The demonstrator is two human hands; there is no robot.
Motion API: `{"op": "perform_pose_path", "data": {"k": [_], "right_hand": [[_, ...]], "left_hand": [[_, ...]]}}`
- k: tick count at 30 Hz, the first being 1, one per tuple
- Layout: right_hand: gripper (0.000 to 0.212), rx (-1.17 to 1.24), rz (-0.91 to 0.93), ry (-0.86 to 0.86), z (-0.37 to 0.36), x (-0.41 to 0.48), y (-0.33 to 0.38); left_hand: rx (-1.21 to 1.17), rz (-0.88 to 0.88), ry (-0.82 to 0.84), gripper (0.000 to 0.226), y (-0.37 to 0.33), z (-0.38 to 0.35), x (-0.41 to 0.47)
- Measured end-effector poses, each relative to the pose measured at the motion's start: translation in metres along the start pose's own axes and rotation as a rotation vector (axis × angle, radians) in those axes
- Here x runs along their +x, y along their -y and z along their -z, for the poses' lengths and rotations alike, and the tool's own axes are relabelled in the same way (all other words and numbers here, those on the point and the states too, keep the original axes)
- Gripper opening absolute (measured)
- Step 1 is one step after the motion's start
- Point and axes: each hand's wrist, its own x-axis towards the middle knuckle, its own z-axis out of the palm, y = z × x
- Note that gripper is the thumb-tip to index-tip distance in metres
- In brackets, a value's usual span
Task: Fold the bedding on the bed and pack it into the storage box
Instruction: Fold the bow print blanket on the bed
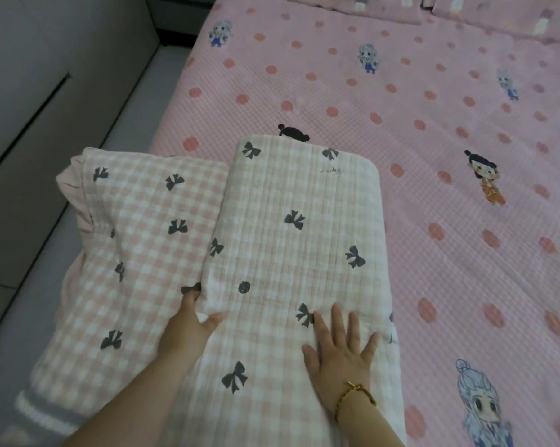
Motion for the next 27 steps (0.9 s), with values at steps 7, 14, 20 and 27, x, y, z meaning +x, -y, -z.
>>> {"op": "perform_pose_path", "data": {"k": [7, 14, 20, 27], "right_hand": [[0.083, 0.408, -0.176, -0.099, 0.027, -0.004, -0.025], [0.087, 1.387, -0.623, 0.177, 0.035, 0.001, -0.074], [0.036, 1.441, -0.538, 0.443, 0.028, 0.010, -0.094], [0.004, 1.420, -0.507, 0.312, 0.045, 0.001, -0.090]], "left_hand": [[0.455, -0.405, -0.101, 0.076, -0.036, -0.027, -0.022], [0.740, -0.365, 0.301, 0.081, -0.036, -0.078, -0.006], [0.745, -0.305, 0.368, 0.085, -0.045, -0.084, 0.007], [0.658, -0.295, 0.326, 0.087, -0.050, -0.081, -0.018]]}}
